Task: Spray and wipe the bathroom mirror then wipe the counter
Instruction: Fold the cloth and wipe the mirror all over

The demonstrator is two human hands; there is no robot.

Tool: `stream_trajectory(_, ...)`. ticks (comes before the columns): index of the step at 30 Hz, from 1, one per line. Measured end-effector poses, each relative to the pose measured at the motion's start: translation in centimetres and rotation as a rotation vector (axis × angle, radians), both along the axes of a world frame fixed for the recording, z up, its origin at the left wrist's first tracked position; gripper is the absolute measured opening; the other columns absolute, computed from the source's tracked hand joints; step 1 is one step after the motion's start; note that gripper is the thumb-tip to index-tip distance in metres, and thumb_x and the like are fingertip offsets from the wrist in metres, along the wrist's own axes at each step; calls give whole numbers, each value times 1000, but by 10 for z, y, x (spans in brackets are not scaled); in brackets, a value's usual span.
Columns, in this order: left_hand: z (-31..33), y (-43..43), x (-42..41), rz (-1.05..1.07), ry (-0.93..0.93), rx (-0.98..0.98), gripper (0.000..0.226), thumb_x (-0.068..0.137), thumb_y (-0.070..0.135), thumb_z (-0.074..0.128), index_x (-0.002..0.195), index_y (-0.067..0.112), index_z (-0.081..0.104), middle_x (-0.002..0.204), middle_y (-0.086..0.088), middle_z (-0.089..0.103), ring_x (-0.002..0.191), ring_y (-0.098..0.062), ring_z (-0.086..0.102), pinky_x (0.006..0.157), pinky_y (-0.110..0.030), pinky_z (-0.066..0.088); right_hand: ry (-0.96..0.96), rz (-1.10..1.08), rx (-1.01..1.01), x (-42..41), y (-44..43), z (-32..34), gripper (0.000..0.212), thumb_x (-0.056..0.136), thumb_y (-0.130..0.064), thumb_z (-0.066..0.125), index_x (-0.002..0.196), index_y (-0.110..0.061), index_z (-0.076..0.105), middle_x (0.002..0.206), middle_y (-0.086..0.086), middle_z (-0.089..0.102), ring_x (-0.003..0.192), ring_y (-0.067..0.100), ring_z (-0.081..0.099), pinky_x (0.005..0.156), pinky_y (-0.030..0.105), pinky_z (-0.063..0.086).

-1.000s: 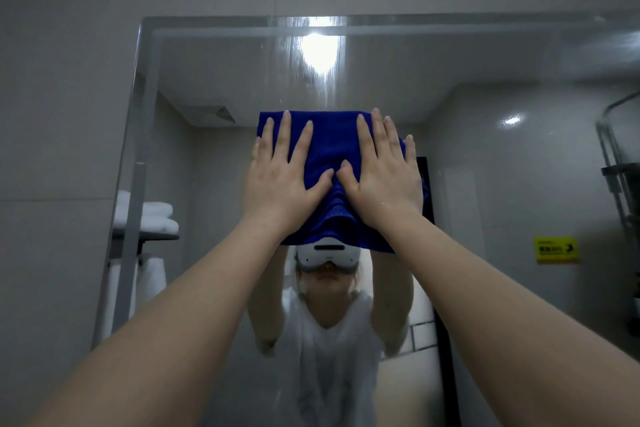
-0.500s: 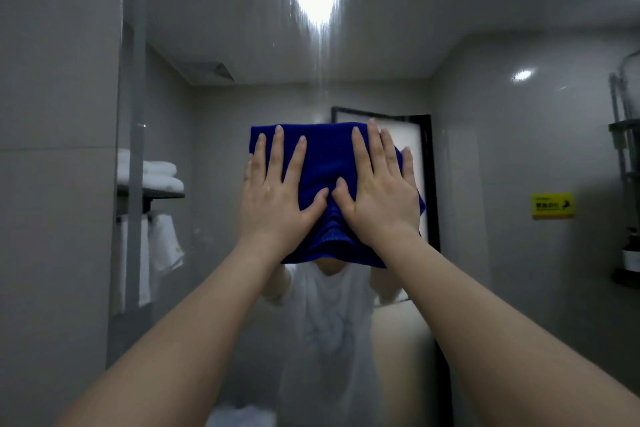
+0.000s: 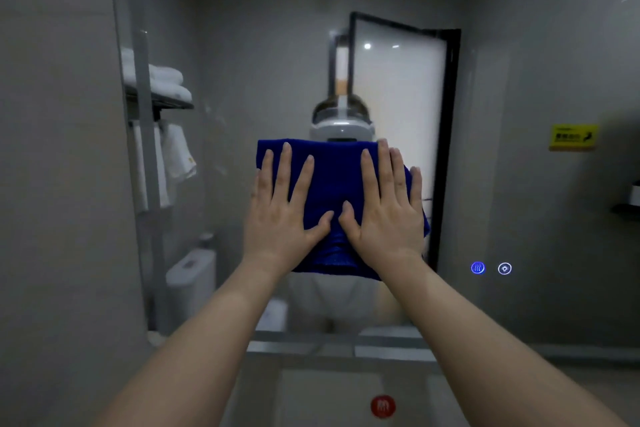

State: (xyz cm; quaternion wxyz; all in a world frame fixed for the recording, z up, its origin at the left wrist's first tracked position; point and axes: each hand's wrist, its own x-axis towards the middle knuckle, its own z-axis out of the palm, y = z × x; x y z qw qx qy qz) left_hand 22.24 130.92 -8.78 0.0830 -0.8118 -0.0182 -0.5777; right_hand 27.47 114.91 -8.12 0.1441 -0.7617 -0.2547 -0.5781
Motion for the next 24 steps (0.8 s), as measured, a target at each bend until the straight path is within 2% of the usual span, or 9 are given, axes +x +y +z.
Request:
stream_trajectory(3, -46, 3, -8, 37, 50, 1, 84, 87, 61, 32, 153, 19, 1, 158, -12, -3, 145, -33, 0, 116, -42, 4, 12, -15, -49, -3, 1, -42, 76, 90, -45, 36, 152, -13, 6, 159, 10, 5, 147, 26, 9, 119, 47, 3)
stream_trajectory(5, -72, 7, -14, 62, 82, -8, 82, 90, 62, 27, 152, 18, -3, 159, -12, -11, 146, -32, -4, 116, -42, 6, 31, -29, -74, -6, 4, -63, 75, 90, -46, 36, 152, -13, 8, 159, 10, 4, 147, 25, 9, 119, 48, 5)
stream_trajectory(9, -101, 21, -23, 77, 121, -13, 77, 94, 63, 18, 153, 16, -2, 159, -12, -11, 146, -31, -6, 118, -40, 1, 66, -37, -56, -18, 21, -91, 74, 90, -42, 37, 151, -9, 13, 158, 14, 10, 146, 28, 13, 118, 47, 8)
stream_trajectory(14, -95, 38, -25, 38, 59, 94, 83, 90, 63, 28, 152, 18, -3, 159, -8, -13, 146, -26, -11, 118, -41, 1, 59, -70, -26, -16, 31, -95, 76, 88, -41, 37, 149, -4, 15, 155, 21, 15, 144, 35, 15, 116, 51, 12)
stream_trajectory(18, -91, 69, -28, 0, 23, 145, 87, 87, 63, 33, 152, 19, -4, 159, -7, -15, 146, -26, -12, 118, -45, 5, 50, -61, -17, -25, 55, -94, 75, 88, -41, 37, 149, -2, 17, 154, 23, 16, 142, 36, 16, 117, 48, 8)
stream_trajectory(21, -88, 109, -37, 5, 6, 153, 85, 88, 63, 30, 152, 21, -5, 158, -5, -17, 146, -24, -14, 119, -41, -1, 47, -62, 17, -38, 96, -91, 74, 87, -41, 39, 148, -2, 19, 153, 24, 19, 142, 36, 17, 116, 50, 11)
stream_trajectory(24, -86, 151, -52, 10, 33, 170, 76, 93, 64, 18, 152, 22, -7, 158, -3, -18, 146, -23, -15, 118, -40, -3, 55, -64, 52, -52, 138, -94, 74, 87, -40, 40, 148, -2, 20, 154, 22, 17, 143, 34, 14, 117, 46, 5)
